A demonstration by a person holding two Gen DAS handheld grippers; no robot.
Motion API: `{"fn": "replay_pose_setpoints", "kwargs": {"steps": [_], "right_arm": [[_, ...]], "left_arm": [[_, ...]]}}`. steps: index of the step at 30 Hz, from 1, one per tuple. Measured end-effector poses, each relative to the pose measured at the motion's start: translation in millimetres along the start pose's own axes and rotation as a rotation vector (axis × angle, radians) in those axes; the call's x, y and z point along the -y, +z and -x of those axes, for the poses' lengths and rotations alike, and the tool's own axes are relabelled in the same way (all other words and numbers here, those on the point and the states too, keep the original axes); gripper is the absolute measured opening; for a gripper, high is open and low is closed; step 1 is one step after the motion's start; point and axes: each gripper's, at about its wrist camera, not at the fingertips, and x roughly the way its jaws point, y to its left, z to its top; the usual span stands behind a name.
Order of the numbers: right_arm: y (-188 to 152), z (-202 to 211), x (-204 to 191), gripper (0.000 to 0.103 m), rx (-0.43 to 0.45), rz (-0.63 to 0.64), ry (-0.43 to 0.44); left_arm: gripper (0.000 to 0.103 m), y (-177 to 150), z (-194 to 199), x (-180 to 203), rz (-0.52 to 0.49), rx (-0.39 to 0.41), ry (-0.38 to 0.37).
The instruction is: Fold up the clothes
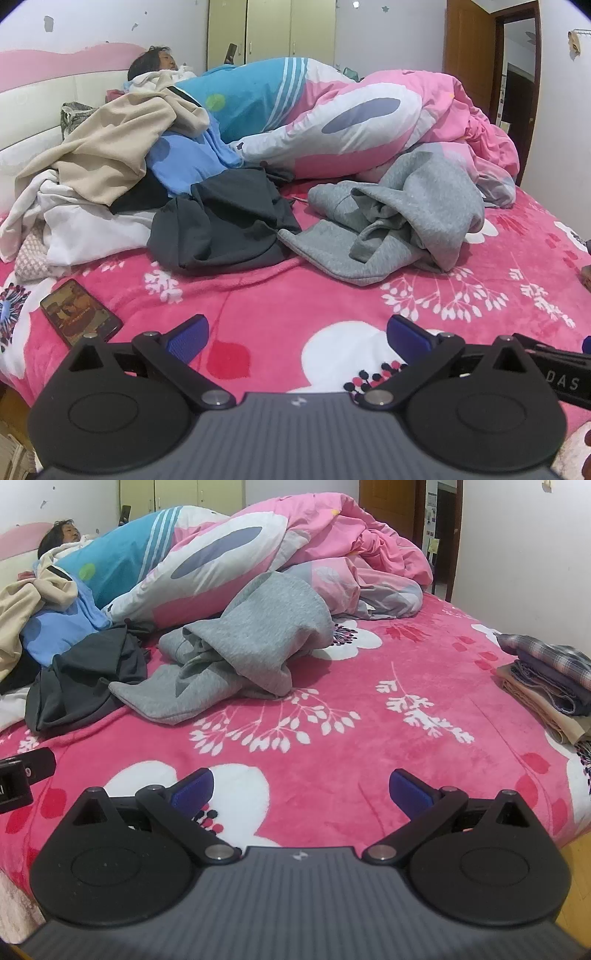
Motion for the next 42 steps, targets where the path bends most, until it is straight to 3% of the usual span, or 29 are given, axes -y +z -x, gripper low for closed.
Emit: {"fn": "replay_pose_setpoints", "kwargs": {"steps": [42], "right_arm": [[-3.2,-5.9,-3.1,0.102,-0.011,0.002,-0.014]], "left_arm": [[0.103,-3.2,-4.5,-3.6,0.017,-0.021,0.016]]}}
